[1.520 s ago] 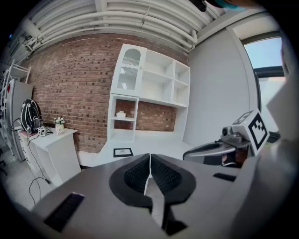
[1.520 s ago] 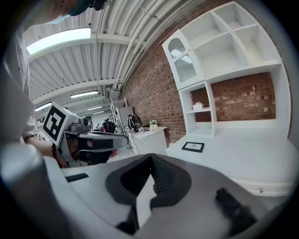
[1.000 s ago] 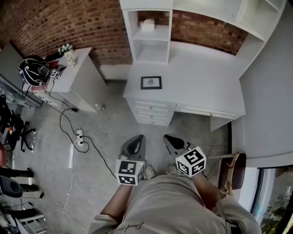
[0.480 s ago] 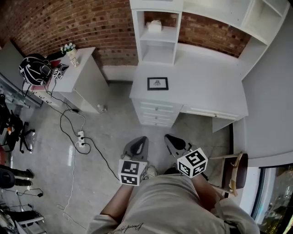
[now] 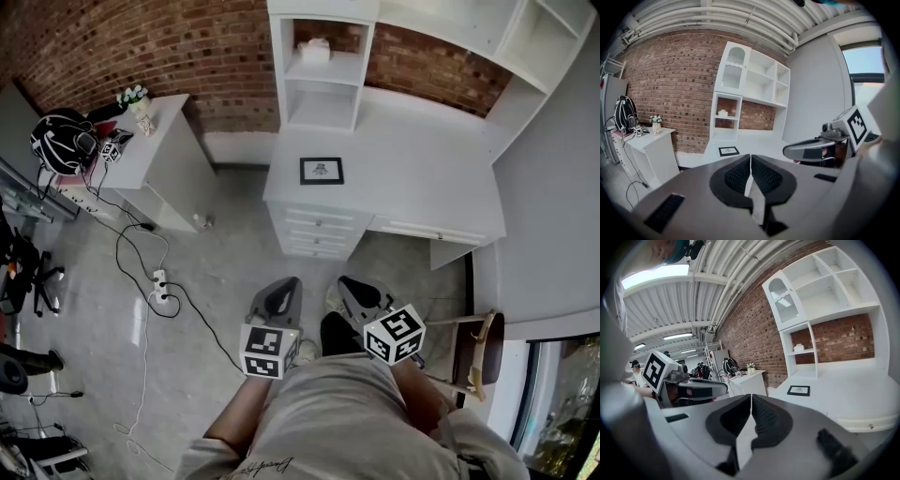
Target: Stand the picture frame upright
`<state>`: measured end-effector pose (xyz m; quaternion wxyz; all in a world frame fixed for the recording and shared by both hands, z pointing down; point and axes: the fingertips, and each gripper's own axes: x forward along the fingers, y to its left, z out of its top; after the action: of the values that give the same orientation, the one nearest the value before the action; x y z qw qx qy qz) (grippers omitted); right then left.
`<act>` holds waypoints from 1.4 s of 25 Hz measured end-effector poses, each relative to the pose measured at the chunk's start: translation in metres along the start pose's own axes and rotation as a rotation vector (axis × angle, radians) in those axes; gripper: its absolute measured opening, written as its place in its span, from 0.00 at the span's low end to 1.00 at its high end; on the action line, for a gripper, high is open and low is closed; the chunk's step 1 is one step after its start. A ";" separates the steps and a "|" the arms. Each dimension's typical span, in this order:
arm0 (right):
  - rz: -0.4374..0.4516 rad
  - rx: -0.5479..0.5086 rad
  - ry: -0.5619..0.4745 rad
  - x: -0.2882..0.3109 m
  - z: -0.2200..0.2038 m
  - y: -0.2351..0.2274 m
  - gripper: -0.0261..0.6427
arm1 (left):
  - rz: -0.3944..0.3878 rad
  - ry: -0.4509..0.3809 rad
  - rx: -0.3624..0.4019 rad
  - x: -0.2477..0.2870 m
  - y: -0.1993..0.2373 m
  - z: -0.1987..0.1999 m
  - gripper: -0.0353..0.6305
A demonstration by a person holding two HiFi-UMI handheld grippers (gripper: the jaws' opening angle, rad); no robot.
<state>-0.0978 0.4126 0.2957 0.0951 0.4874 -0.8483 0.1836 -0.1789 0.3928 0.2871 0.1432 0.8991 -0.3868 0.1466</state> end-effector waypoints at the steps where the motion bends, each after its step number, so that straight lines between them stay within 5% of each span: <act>1: -0.001 0.001 0.002 0.003 0.000 -0.003 0.08 | -0.002 0.000 -0.001 0.003 0.001 0.001 0.08; 10: 0.040 0.011 0.006 0.049 0.011 -0.038 0.08 | 0.023 0.004 -0.023 0.050 0.030 0.012 0.08; 25: 0.101 -0.032 0.019 0.168 0.103 -0.200 0.08 | 0.080 -0.014 -0.043 0.227 0.108 0.099 0.08; 35: 0.139 -0.031 0.057 0.210 0.125 -0.288 0.08 | 0.124 -0.001 -0.041 0.313 0.120 0.131 0.08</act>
<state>0.0462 0.0641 0.3154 0.1139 0.4204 -0.8798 0.1905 -0.0413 0.0600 0.3015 0.1522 0.8703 -0.4448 0.1470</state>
